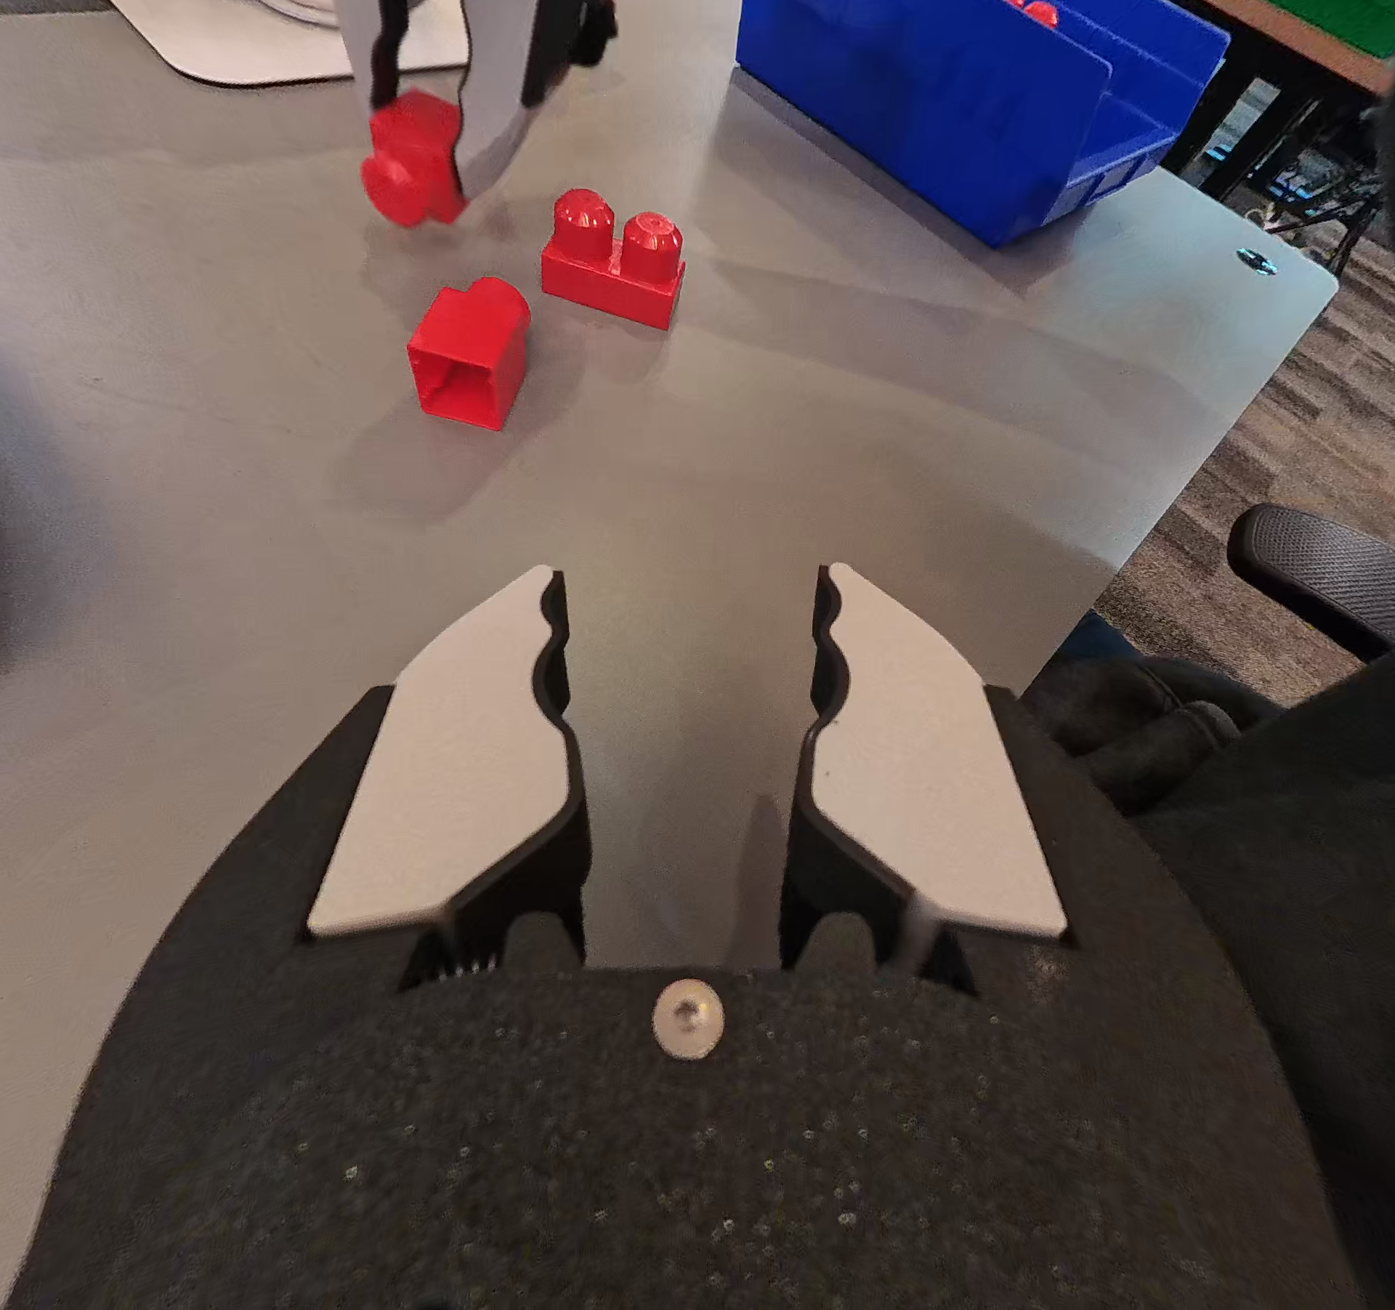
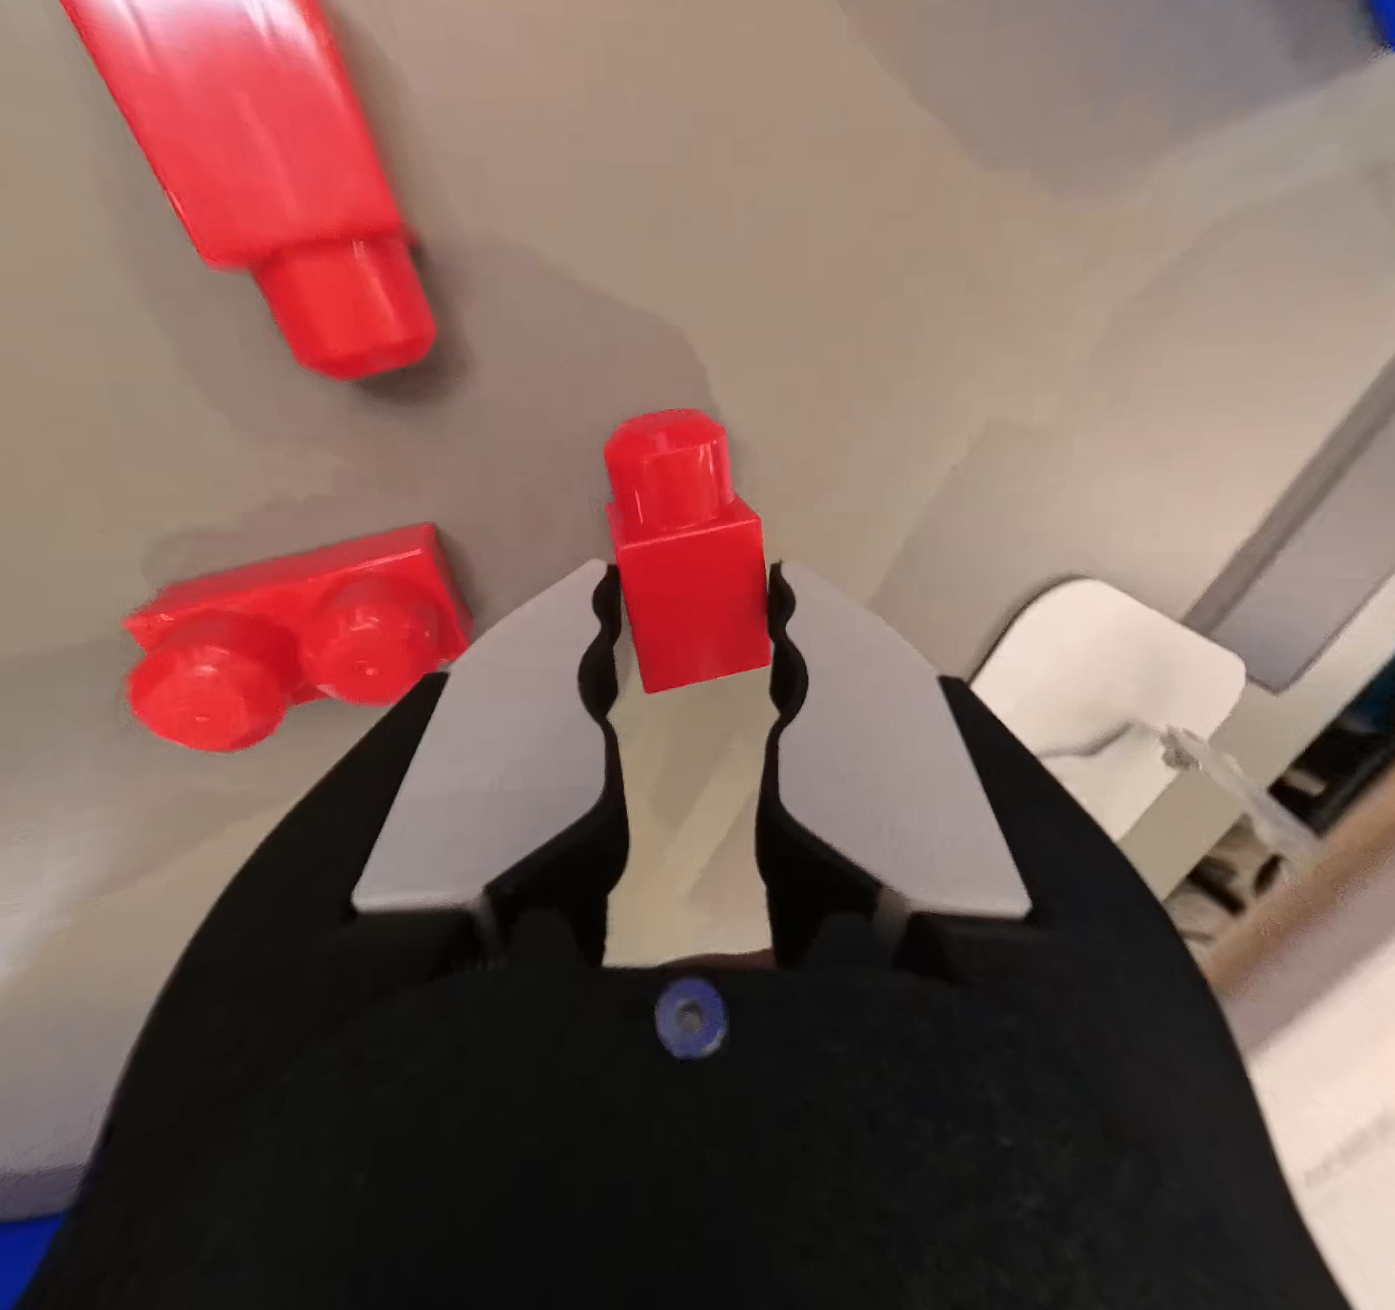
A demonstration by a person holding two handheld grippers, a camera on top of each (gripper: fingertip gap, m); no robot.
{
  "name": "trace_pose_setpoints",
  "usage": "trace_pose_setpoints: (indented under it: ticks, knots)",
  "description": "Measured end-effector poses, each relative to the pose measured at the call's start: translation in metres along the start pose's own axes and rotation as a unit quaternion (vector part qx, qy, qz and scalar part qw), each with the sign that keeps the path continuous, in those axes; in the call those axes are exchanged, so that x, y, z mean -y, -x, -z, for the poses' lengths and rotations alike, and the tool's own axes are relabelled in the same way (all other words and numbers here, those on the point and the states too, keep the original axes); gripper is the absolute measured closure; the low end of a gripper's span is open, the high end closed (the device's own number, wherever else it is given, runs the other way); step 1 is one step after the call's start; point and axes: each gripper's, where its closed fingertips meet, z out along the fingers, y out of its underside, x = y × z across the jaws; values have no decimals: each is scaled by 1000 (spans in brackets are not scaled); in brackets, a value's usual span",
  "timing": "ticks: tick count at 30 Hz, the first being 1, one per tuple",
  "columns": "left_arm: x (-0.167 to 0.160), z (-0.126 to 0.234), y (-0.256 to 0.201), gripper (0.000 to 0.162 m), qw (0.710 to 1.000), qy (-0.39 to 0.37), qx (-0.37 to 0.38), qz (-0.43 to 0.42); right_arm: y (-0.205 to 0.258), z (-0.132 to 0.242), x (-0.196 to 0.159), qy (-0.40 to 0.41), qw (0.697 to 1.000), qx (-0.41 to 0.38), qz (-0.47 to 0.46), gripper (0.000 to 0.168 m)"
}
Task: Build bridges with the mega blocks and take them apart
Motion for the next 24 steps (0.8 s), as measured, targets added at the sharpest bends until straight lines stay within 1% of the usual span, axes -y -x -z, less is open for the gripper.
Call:
trace_pose_setpoints:
  ticks: [2, 5, 8, 10, 13, 15, 16, 20, 22, 24]
  knots:
    - [1, 0, 1, 100, 1000, -3, 9, -5, -3, 23, 11, -29, 997, -19, -62, 131]
    - [4, 0, 0, 100, 1000, -6, 13, -8, 9, 56, 18, -31, 984, -30, -174, 131]
    - [10, 2, -2, 100, 1000, -11, 18, -11, 38, 78, 29, -30, 954, -28, -297, 131]
    - [14, 4, -1, 101, 999, -20, 30, -14, 60, 83, 32, -15, 925, -16, -379, 131]
    - [18, 4, 0, 101, 999, -28, 41, -11, 84, 79, 34, -7, 878, -14, -479, 131]
    - [18, 2, 3, 101, 998, -27, 48, -7, 100, 68, 40, -11, 843, 6, -538, 131]
    - [17, 0, 2, 101, 999, -25, 47, -7, 106, 60, 40, -8, 831, 6, -556, 131]
    - [10, -10, 0, 101, 999, -3, 46, -17, 123, 33, 33, 39, 805, -4, -593, 131]
    - [6, -15, -1, 100, 999, 9, 47, -26, 128, 24, 37, 33, 789, 15, -614, 131]
    - [1, -20, -2, 99, 998, 22, 52, -36, 126, 20, 37, 34, 782, 10, -622, 131]
